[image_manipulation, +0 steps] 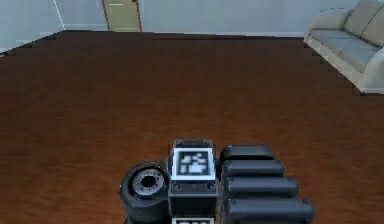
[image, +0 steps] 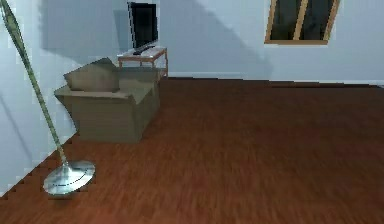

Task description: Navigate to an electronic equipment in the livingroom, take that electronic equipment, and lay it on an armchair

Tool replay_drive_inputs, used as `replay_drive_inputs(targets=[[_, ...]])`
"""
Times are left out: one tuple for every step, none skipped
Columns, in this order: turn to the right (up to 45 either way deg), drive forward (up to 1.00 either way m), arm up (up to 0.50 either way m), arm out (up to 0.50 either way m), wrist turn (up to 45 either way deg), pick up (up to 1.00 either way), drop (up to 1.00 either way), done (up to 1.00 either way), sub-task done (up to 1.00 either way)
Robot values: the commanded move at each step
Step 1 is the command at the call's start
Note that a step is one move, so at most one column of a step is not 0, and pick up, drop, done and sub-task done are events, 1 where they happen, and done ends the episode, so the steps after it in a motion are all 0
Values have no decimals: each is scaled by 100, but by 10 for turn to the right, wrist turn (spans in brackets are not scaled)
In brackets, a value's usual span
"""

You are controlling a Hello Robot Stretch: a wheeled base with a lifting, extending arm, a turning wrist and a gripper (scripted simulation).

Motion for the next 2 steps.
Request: replay_drive_inputs(targets=[[0,100,0,0,0,0,0,0,0],[0,100,0,0,0,0,0,0,0]])
